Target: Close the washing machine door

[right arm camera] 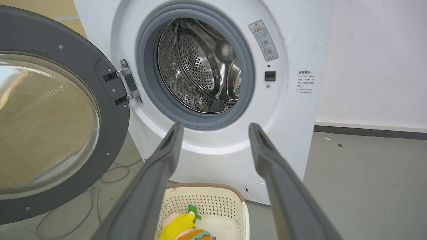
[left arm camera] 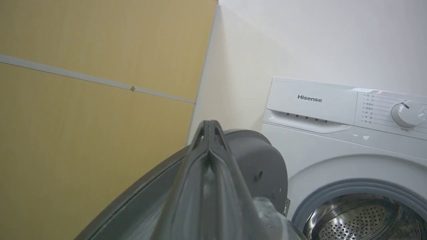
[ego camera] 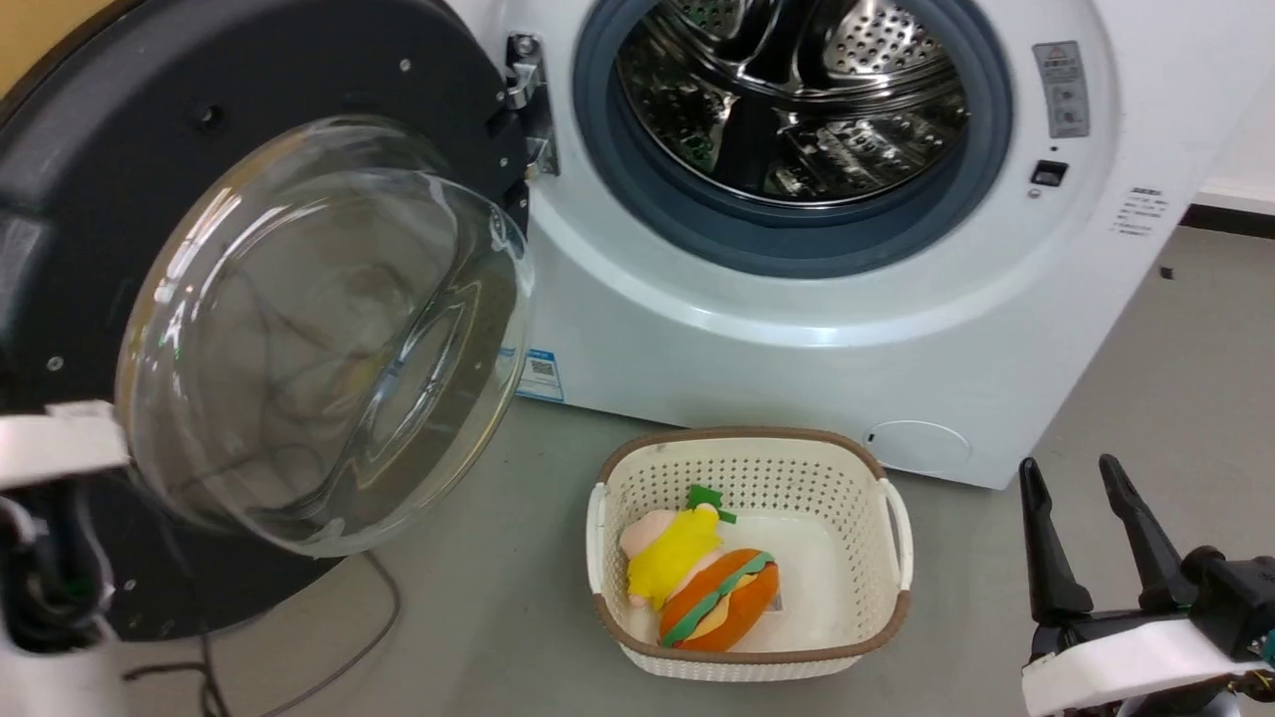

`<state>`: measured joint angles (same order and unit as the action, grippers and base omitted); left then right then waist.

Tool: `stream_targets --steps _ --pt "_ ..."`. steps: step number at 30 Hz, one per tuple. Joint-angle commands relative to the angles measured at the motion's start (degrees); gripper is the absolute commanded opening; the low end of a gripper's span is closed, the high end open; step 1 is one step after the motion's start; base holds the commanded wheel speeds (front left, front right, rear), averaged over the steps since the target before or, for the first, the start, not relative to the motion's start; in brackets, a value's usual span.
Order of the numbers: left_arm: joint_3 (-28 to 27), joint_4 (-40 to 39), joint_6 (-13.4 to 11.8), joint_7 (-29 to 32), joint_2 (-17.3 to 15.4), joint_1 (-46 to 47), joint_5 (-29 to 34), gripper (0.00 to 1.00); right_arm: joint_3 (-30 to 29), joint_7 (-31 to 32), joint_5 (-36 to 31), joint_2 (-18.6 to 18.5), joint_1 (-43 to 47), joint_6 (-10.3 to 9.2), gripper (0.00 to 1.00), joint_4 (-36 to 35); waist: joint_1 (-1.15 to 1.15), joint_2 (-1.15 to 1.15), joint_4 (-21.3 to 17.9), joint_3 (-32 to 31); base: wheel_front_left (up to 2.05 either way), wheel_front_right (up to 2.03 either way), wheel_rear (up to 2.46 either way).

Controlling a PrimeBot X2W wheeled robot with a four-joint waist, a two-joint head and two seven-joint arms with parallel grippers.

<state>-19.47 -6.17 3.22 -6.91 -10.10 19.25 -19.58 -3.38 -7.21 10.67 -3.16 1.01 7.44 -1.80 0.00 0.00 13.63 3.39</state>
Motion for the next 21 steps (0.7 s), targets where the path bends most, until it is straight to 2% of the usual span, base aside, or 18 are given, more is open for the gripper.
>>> stream_targets --steps 1,9,13,16,21 --pt "-1.56 0.98 0.49 0.06 -1.48 2.25 -1.96 0.0 -0.24 -0.68 0.57 0.14 0.65 0.02 1.0 -0.16 0.0 0.0 0.85 0.43 0.0 0.0 0.0" --pt "-6.58 6.9 -0.02 3.07 -6.4 7.03 -8.37 0.0 -0.83 -1.63 1.3 0.16 0.32 0.03 1.0 0.0 0.0 0.0 3.15 1.74 0.0 0.0 0.0" --pt "-7.9 11.34 -2.06 9.41 -8.42 8.71 -12.89 0.0 -1.06 -2.11 1.74 0.17 0.19 0.03 1.0 0.22 0.0 0.0 4.24 2.3 0.0 0.0 0.0" --pt "-8.86 14.19 -2.64 14.69 -9.63 10.01 -17.41 0.0 -1.19 -2.47 2.08 0.18 0.04 0.03 1.0 0.36 0.0 0.0 4.98 2.72 0.0 0.0 0.0" --pt "-9.18 18.02 -2.15 22.08 -11.29 10.43 -22.58 0.0 -1.35 -3.07 2.76 0.19 -0.09 0.03 1.0 0.71 0.0 0.0 6.19 3.16 0.0 0.0 0.0"
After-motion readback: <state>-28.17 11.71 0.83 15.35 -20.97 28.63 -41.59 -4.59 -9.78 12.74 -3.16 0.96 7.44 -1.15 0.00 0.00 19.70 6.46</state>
